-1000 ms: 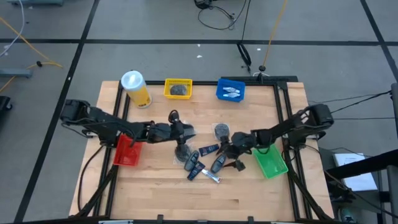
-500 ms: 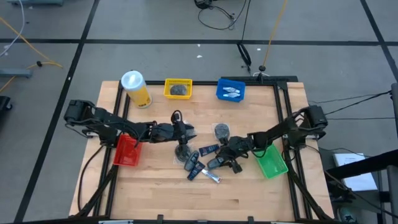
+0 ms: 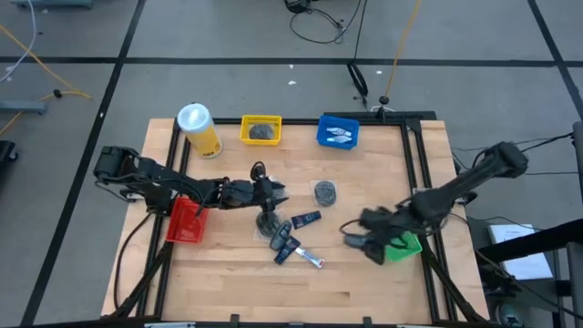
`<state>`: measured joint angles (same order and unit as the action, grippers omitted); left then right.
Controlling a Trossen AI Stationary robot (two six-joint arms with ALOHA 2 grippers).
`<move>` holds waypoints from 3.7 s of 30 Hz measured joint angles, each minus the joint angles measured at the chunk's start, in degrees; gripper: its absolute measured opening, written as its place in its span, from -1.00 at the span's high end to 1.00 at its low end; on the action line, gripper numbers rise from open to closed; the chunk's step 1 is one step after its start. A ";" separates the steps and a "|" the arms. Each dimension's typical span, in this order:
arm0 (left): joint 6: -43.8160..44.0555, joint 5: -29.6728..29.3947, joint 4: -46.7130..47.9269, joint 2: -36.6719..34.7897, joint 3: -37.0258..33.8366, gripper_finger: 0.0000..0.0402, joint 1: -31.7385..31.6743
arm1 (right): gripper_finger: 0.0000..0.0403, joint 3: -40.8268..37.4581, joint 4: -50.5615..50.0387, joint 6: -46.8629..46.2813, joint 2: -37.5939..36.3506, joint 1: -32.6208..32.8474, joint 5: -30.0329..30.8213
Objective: Pick & Place Travel size toiletries
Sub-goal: Put the gray deodorant into the green bin, then adjust the green bin, then put the blue shaving cream into the red bin
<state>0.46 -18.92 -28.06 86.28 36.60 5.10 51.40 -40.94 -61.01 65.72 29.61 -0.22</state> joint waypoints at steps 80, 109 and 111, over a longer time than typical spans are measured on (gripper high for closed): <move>1.56 3.77 3.64 -3.01 5.16 0.10 3.76 | -0.09 -31.14 90.14 45.48 22.37 -12.44 34.82; 17.99 3.49 7.45 30.94 23.44 -0.28 2.45 | -0.26 -42.19 114.96 52.05 22.26 -12.28 34.44; 16.99 3.44 7.02 31.85 23.47 -0.21 2.61 | -0.26 -42.19 114.82 51.57 22.24 -12.25 34.47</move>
<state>17.45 -15.48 -21.04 118.13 60.07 7.71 9.21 73.88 -9.44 87.96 17.37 34.25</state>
